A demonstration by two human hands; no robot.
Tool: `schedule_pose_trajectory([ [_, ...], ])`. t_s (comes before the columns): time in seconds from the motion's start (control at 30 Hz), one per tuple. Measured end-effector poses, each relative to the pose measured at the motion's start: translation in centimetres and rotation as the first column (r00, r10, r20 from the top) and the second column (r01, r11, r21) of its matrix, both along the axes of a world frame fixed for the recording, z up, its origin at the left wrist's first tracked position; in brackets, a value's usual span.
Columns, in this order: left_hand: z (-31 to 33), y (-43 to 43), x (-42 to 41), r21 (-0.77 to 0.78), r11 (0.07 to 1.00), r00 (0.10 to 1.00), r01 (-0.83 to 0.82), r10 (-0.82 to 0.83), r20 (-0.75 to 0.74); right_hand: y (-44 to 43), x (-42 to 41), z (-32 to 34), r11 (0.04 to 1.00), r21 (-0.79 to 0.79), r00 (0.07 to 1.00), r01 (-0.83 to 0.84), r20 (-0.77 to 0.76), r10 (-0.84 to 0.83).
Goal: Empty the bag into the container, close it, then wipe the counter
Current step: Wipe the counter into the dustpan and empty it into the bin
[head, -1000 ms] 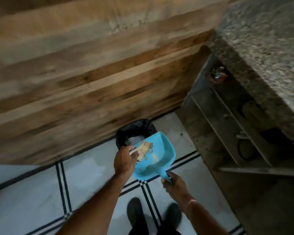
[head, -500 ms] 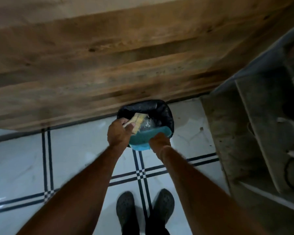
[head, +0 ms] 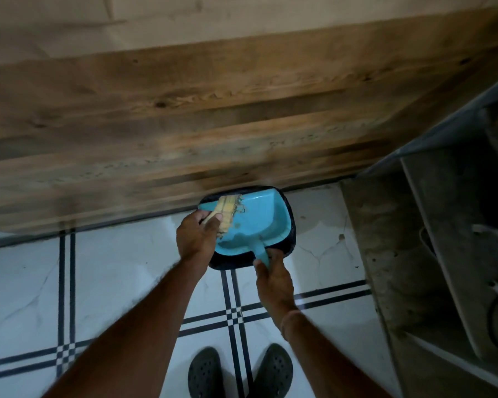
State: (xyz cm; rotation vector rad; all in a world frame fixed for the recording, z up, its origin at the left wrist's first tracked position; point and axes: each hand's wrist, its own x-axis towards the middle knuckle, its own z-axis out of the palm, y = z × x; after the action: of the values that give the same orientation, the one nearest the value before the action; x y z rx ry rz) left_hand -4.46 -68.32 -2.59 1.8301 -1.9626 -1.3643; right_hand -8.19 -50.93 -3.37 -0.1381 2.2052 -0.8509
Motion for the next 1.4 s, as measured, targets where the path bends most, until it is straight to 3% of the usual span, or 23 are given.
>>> schedule_pose_trajectory([
  [0.2,-5.7,-0.6,-0.7,0.108,0.986,0.983,-0.128,0.140,-0.116,-3.7,-0.1,-8.2,0.987,-0.128,0.995,0.095,0.043,-0.091],
  [0.3,-8.9,-0.5,-0.1,0.175,0.973,0.974,-0.149,0.175,-0.144,-4.3,0.4,-12.7,0.993,-0.024,0.992,0.115,-0.040,-0.116],
  [0.43,-10.1,-0.1,0.8,0.308,0.932,0.956,-0.189,0.247,-0.161,-4.2,0.5,-14.0,0.977,0.204,0.985,-0.060,-0.148,0.091],
  [0.57,-8.2,0.1,0.9,0.441,0.883,0.944,-0.160,0.268,-0.193,-3.8,-0.1,-11.3,0.980,0.196,0.975,0.028,-0.220,0.016],
  [0.63,-5.8,-0.1,0.8,0.537,0.834,0.939,-0.129,0.277,-0.204,-3.2,-0.3,-8.5,0.989,-0.034,0.964,0.146,-0.217,-0.150],
  [0.67,-4.5,-0.1,0.7,0.594,0.797,0.938,-0.107,0.280,-0.207,-2.9,-0.6,-6.6,0.952,-0.202,0.962,0.231,-0.101,-0.254],
  [0.7,-3.0,0.1,0.7,0.646,0.759,0.939,-0.080,0.275,-0.206,-2.8,-0.9,-4.0,0.885,-0.320,0.941,0.339,0.114,-0.319],
  [0.77,0.4,0.6,0.9,0.713,0.701,0.943,-0.012,0.245,-0.225,-2.7,-1.7,1.1,0.790,-0.352,0.823,0.503,0.473,-0.313],
  [0.83,4.4,1.6,1.0,0.767,0.640,0.946,0.043,0.221,-0.237,-2.6,-2.8,6.0,0.788,-0.321,0.764,0.525,0.586,-0.269],
  [0.93,12.1,3.6,0.9,0.793,0.596,0.960,0.126,0.127,-0.248,-1.8,-3.8,13.7,0.811,-0.273,0.726,0.517,0.642,-0.247],
  [1.1,26.7,7.1,0.6,0.709,0.636,0.935,0.304,-0.057,-0.350,2.1,-4.0,26.9,0.753,-0.247,0.704,0.610,0.606,-0.371],
  [1.3,38.1,10.6,0.2,0.536,0.675,0.857,0.507,-0.325,-0.400,7.3,-3.0,42.4,0.708,-0.344,0.757,0.616,0.508,-0.411],
  [1.4,43.6,13.3,-0.8,0.492,0.676,0.827,0.548,-0.349,-0.441,10.7,-2.5,47.8,0.656,-0.411,0.764,0.633,0.468,-0.444],
])
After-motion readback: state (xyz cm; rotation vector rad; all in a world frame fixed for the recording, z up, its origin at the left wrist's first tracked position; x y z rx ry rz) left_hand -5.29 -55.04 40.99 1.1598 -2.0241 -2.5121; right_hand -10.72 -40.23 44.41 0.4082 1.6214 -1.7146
